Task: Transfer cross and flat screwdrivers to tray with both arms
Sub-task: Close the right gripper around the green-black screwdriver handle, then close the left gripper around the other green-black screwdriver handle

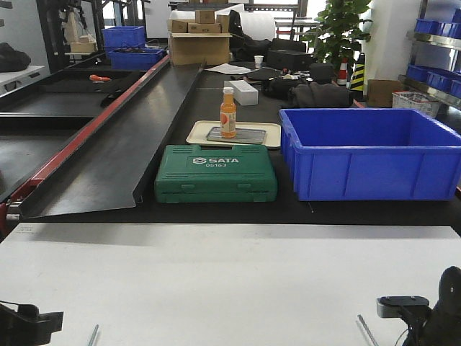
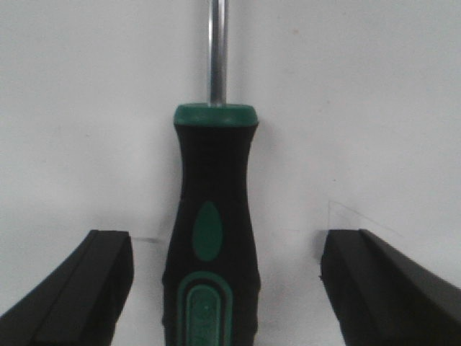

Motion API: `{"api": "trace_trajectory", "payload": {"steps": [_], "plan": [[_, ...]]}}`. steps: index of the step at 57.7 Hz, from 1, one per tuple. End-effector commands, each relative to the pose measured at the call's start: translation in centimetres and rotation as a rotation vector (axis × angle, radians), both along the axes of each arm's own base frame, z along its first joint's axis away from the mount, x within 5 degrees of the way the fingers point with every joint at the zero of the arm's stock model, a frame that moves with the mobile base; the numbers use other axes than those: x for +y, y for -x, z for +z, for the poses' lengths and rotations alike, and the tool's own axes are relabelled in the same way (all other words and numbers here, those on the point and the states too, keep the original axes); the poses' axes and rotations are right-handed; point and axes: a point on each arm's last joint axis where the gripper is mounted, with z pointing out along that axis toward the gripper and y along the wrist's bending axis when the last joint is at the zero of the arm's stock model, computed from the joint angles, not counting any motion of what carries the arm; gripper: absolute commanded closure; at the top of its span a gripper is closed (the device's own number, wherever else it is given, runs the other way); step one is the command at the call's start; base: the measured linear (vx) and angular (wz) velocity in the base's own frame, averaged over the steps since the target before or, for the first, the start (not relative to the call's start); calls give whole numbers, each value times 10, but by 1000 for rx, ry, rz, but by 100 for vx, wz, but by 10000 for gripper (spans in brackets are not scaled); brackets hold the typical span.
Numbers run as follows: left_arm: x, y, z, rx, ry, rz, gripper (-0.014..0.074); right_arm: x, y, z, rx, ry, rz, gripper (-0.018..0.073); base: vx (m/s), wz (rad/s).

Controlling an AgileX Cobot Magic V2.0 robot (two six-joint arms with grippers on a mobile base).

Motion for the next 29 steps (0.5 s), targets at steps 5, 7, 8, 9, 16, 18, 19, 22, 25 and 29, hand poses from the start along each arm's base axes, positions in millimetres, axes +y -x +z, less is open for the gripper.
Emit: {"api": "trace_trajectory", "payload": {"steps": [5,7,8,9,16,18,19,22,25,29], "plan": [[-1,-3,19,-99,37,18,20,-6,-4,14,-24,58,-8,36,0,0],[-1,-3,19,-99,37,18,20,-6,-4,12,-16,65,-12,45,0,0],[-1,-3,19,-99,37,18,20,-6,-4,12,-14,65,-13,48,0,0],[-1,-3,19,-99,37,18,20,-7,-4,11,-13,66,-14,50,0,0],[-1,-3,19,-99,37,18,20,-6,-4,7,-7,57,-17,52,0,0],[-1,-3,19,-99,37,18,20,-6,-4,7,-7,56,-16,56,0,0],[-1,-3,19,-99,37,18,20,-6,-4,7,-7,55,-15,60,0,0],[-1,-3,19,-99,37,18,20,-6,-4,7,-6,53,-12,95,0,0],[-1,-3,19,-99,37,18,20,-5,-4,6,-4,51,-14,152,0,0],[-1,-3,19,-99,37,18,20,-5,-4,6,-1,44,-18,246,0,0]]}}
